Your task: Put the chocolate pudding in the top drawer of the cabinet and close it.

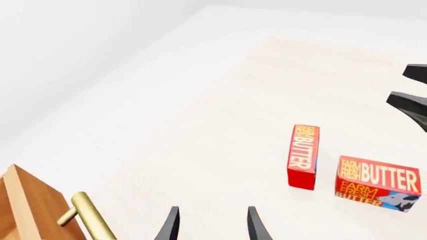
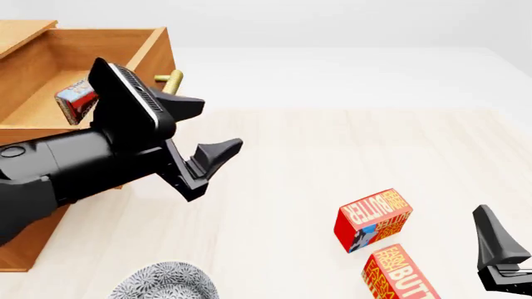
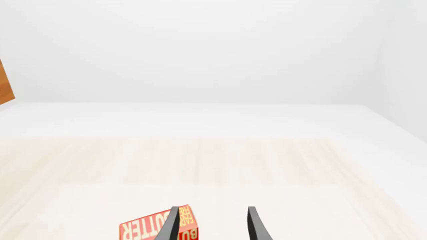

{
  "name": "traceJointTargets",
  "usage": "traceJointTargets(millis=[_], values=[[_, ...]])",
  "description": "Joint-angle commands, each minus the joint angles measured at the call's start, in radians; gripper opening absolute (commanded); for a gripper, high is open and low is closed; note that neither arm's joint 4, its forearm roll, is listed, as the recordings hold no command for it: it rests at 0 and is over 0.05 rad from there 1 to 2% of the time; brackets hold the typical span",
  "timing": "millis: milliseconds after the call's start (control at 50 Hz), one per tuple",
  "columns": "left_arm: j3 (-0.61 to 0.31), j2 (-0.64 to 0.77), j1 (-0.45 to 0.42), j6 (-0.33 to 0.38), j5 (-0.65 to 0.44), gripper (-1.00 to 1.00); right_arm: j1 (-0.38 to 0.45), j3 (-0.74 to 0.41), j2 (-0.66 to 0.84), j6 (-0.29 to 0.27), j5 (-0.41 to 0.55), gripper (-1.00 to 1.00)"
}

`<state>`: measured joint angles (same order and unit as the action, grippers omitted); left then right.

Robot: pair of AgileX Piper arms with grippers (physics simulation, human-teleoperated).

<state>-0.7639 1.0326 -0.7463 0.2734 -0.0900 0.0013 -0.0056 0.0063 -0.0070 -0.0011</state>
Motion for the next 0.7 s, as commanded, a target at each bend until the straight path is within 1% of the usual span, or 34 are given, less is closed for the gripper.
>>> traceJointTargets(millis=[20, 100, 260, 500, 520, 540, 580, 600, 640, 660, 700], values=[[0.016, 0.050, -0.022, -0.023, 0.041, 1.00, 0.000, 0.000, 0.000, 0.000, 0.000, 1.00], [0.011, 0.072, -0.034, -0.038, 0.047, 1.00, 0.000, 0.000, 0.000, 0.000, 0.000, 1.00], [0.020, 0.093, -0.035, -0.043, 0.066, 1.00, 0.000, 0.000, 0.000, 0.000, 0.000, 1.00], [0.034, 0.125, -0.016, -0.071, 0.093, 1.00, 0.003, 0.000, 0.000, 0.002, 0.000, 1.00], [0.038, 0.126, -0.012, -0.071, 0.097, 1.00, 0.005, 0.000, -0.001, -0.010, -0.001, 1.00], [0.041, 0.125, -0.006, -0.075, 0.099, 1.00, 0.003, 0.000, 0.001, 0.004, 0.000, 1.00], [0.045, 0.126, -0.001, -0.079, 0.103, 1.00, 0.004, 0.000, -0.001, -0.006, -0.001, 1.00], [0.047, 0.124, 0.001, -0.078, 0.106, 1.00, 0.003, 0.000, 0.001, 0.005, 0.000, 1.00], [0.048, 0.127, 0.001, -0.084, 0.109, 1.00, 0.004, 0.000, -0.001, -0.005, -0.001, 1.00], [0.038, 0.139, -0.007, -0.115, 0.102, 1.00, 0.003, 0.000, 0.000, 0.002, 0.000, 1.00], [0.039, 0.131, 0.004, -0.111, 0.099, 1.00, 0.004, 0.000, 0.000, 0.000, 0.000, 1.00]])
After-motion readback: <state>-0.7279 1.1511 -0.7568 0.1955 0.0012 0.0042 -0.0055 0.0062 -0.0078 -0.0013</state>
